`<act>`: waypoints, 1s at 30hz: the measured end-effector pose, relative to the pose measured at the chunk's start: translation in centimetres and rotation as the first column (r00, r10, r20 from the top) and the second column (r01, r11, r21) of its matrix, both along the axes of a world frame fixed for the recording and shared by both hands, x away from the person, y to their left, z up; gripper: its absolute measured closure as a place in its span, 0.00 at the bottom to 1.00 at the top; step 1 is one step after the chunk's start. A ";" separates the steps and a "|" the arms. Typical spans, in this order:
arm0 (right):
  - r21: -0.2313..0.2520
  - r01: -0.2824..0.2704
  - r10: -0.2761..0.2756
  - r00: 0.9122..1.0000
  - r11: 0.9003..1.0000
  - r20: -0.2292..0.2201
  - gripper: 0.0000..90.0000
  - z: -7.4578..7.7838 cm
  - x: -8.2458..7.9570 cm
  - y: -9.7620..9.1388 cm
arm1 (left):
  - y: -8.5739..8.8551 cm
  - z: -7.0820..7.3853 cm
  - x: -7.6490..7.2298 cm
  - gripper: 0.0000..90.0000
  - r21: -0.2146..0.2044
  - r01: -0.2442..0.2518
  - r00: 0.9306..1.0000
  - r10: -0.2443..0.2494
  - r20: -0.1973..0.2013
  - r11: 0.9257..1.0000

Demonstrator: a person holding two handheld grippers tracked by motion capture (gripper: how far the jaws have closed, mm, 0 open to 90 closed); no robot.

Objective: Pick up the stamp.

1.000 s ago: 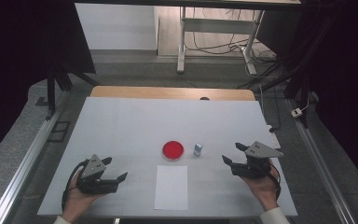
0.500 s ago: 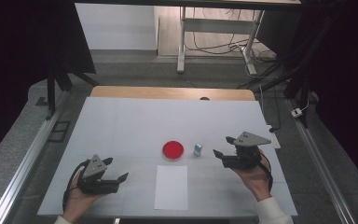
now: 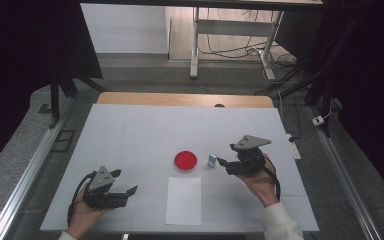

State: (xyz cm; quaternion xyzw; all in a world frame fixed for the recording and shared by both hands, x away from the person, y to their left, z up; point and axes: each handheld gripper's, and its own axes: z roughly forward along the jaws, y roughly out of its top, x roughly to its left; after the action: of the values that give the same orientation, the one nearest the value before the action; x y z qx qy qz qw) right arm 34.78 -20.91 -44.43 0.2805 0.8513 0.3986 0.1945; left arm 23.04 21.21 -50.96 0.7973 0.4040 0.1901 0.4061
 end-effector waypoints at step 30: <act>-0.049 -0.022 0.018 0.997 0.999 -0.080 0.41 -3.7 3.0 3.0 | -0.2 -0.5 0.0 0.22 0.027 0.009 1.000 -0.009 -0.012 1.000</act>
State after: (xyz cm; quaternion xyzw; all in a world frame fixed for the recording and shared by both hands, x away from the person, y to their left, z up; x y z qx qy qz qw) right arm 37.80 -17.88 -48.11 0.2828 0.8708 0.3674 0.1633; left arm 23.07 21.04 -51.45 0.8056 0.4003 0.1889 0.3938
